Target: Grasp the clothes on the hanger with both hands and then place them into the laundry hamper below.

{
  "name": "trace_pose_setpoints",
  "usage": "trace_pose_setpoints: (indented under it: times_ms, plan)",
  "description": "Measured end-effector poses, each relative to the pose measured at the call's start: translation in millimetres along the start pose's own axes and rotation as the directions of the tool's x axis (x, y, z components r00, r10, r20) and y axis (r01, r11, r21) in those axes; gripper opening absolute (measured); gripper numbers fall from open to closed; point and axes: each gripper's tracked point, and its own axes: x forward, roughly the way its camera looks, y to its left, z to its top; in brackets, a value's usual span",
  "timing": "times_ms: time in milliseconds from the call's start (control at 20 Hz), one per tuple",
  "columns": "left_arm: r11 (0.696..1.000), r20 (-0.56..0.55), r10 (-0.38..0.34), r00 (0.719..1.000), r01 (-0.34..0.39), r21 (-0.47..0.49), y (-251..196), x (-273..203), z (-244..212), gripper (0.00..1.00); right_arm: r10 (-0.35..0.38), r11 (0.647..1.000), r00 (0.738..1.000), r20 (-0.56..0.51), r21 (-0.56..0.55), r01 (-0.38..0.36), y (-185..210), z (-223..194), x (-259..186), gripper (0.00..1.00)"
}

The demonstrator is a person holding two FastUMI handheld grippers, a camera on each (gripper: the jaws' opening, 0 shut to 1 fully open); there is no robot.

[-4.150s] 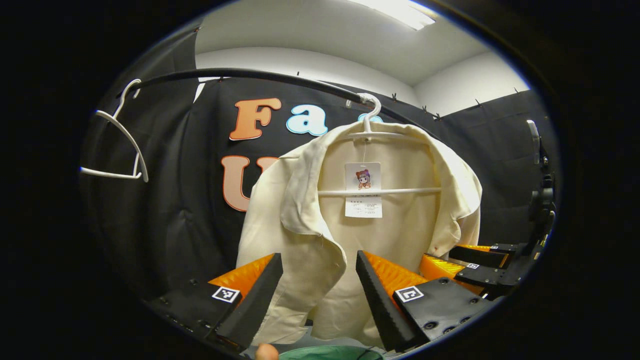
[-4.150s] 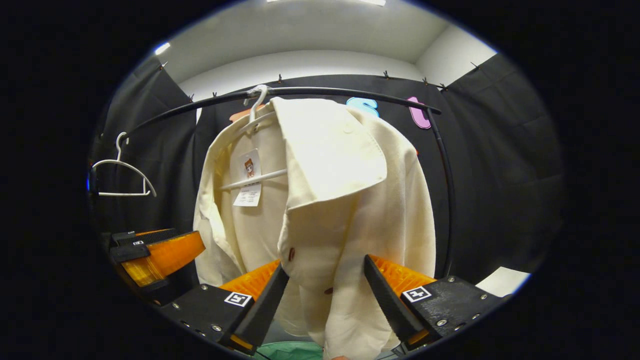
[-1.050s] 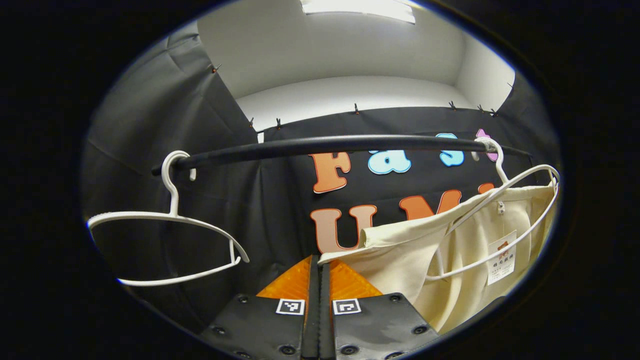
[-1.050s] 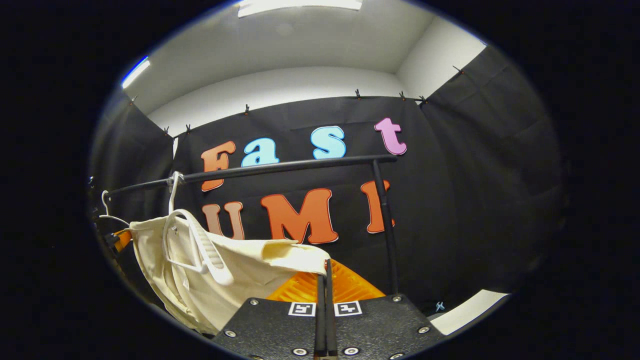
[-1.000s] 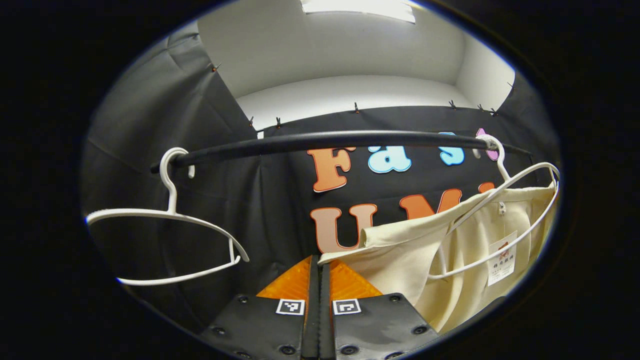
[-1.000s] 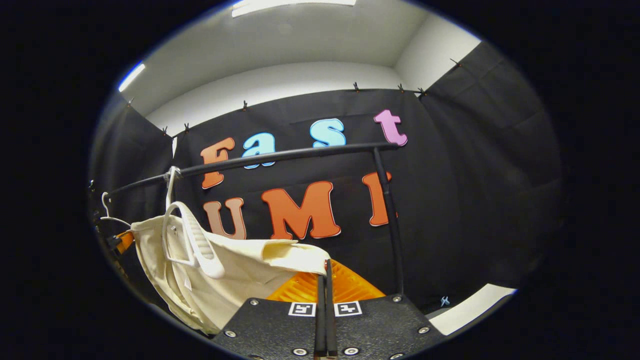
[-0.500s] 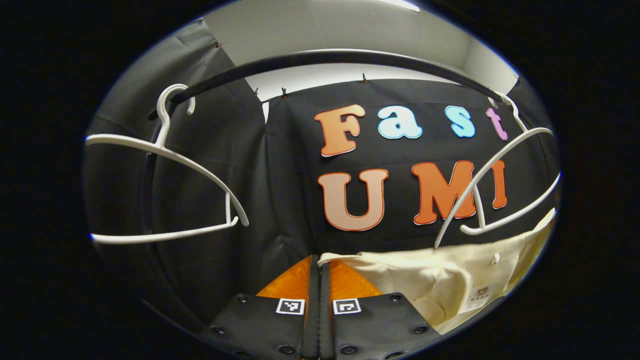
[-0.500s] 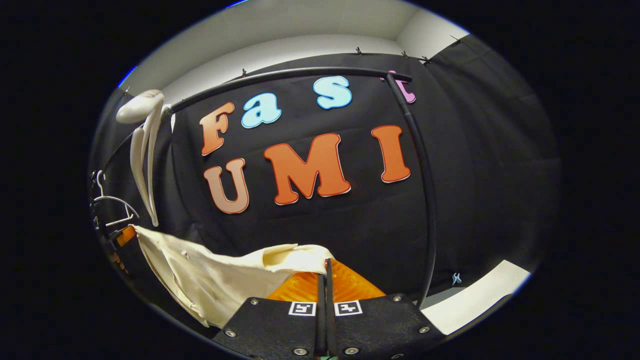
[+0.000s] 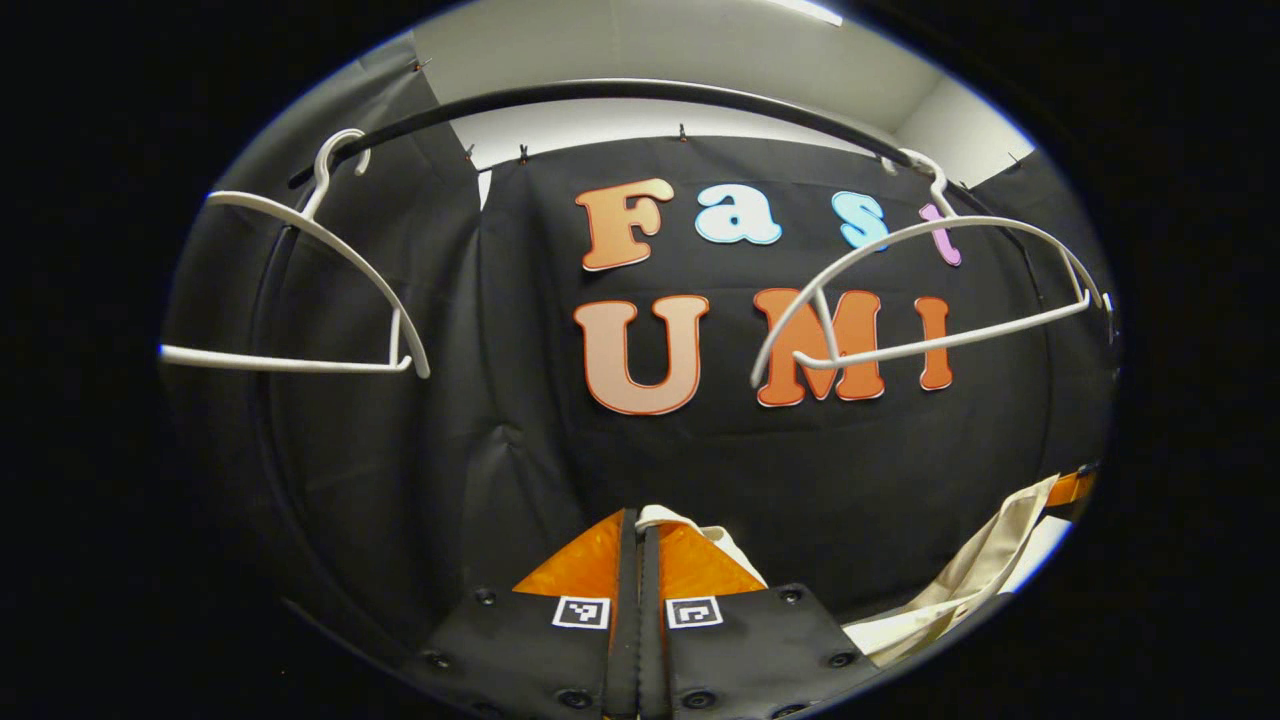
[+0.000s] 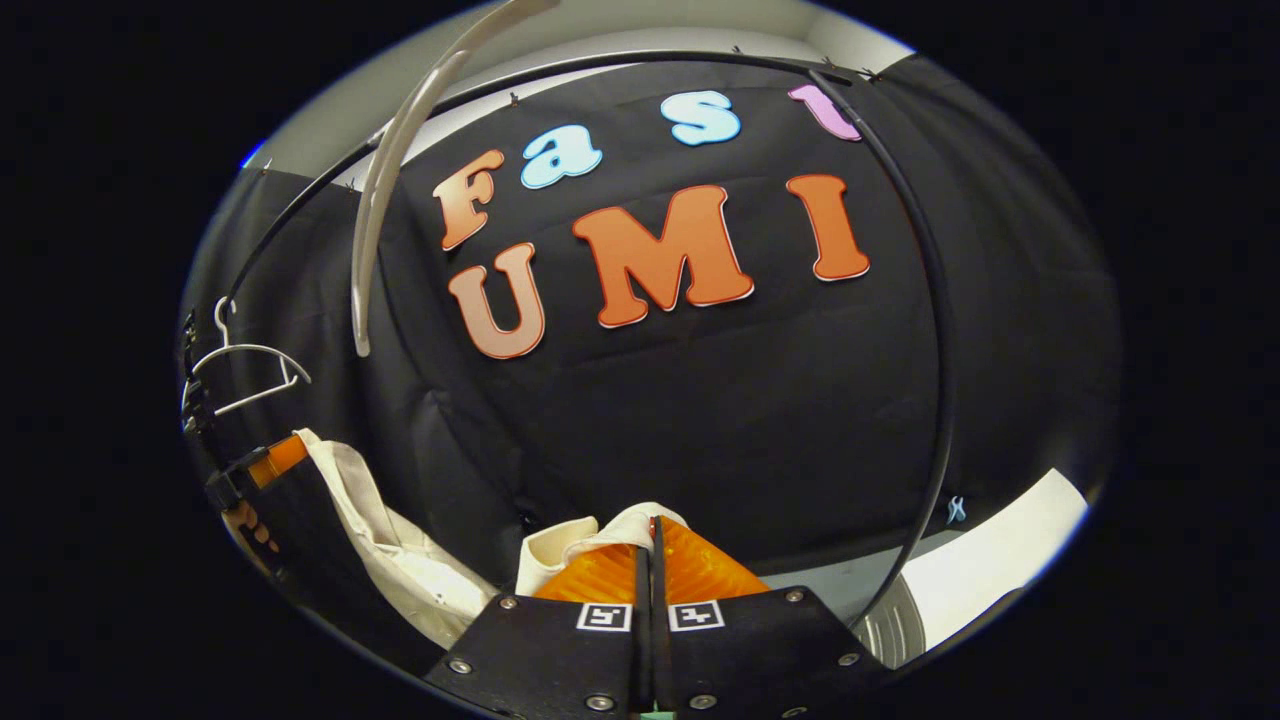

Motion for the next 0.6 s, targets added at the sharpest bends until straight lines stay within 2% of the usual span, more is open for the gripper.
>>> trace_pose_setpoints:
  times_ms: [400,600]
  plan:
    - [0.983,-0.070,-0.181,0.981,0.177,-0.054,-66.1,-43.2,-54.7,0.07,0.103,0.995,0.991,-0.079,-0.003,-0.104,62.4,-78.6,-13.9,0.00]
    - [0.976,-0.111,-0.207,0.972,0.197,-0.096,-85.1,-46.7,-94.8,0.07,0.138,0.990,0.983,-0.121,0.023,-0.136,87.8,-123.9,-8.7,0.00]
